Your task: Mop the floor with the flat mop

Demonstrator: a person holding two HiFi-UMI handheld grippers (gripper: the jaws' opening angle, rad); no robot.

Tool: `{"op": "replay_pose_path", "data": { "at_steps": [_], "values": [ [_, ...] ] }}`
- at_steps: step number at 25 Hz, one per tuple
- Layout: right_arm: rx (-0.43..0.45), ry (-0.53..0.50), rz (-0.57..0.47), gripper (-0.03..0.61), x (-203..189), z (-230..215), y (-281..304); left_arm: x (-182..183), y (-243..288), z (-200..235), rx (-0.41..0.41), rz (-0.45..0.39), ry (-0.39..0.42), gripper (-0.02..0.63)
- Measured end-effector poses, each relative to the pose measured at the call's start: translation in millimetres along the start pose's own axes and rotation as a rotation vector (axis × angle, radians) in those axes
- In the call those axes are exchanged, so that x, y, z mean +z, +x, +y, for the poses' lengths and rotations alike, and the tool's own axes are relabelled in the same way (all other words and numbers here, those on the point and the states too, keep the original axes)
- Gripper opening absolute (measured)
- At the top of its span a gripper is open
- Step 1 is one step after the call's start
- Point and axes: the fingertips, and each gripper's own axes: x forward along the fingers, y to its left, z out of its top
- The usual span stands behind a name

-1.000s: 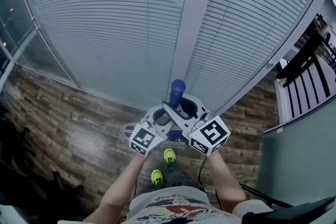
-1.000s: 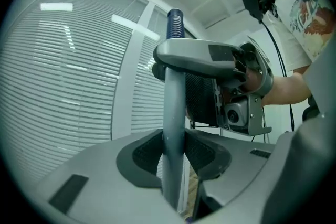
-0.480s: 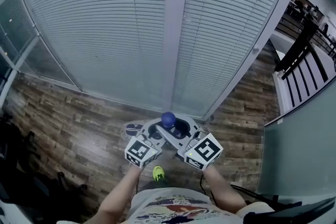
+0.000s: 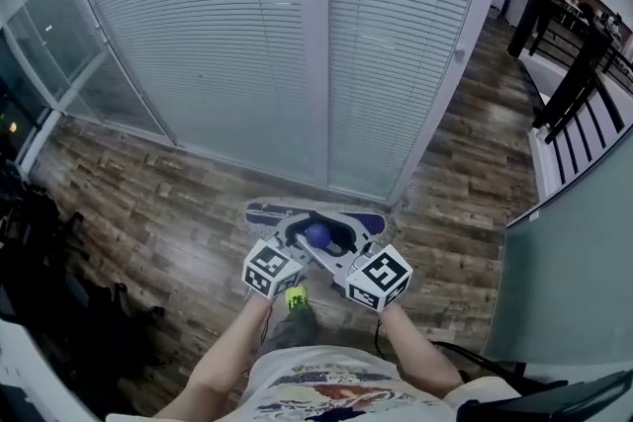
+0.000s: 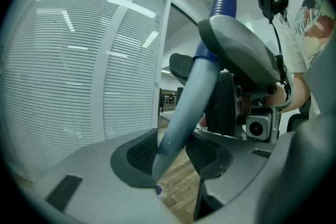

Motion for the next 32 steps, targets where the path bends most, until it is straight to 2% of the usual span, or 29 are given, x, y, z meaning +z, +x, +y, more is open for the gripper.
{"op": "replay_pose_path", "data": {
  "at_steps": [5, 10, 16, 21, 27, 32],
  "values": [
    [0.073, 0.02, 0.055, 0.173, -54.3, 89.1, -79.5, -62.7, -33.6, -99.6, 0.015, 0.124, 0.05, 0.147],
    [0.134, 0.025, 0.099, 0.181, -77.2, 140.8, -129.2, -86.0, -53.5, -165.2, -0.002, 0.193, 0.069, 0.156],
    [0.183, 0.053, 0.095, 0.185, -76.7, 188.8, -170.7, -90.4, -78.9, -223.0, 0.004, 0.187, 0.012, 0.163],
    [0.236, 0.03, 0.131, 0.187, -92.2, 245.4, -191.8, -112.7, -117.9, -262.3, 0.029, 0.168, -0.024, 0.17],
    [0.276, -0.006, 0.168, 0.187, -108.5, 331.8, -219.5, -134.0, -180.5, -321.1, 0.059, 0.137, -0.052, 0.172],
    [0.313, -0.023, 0.19, 0.187, -119.6, 421.8, -246.5, -152.2, -248.8, -383.2, 0.082, 0.127, -0.097, 0.173]
  ]
}}
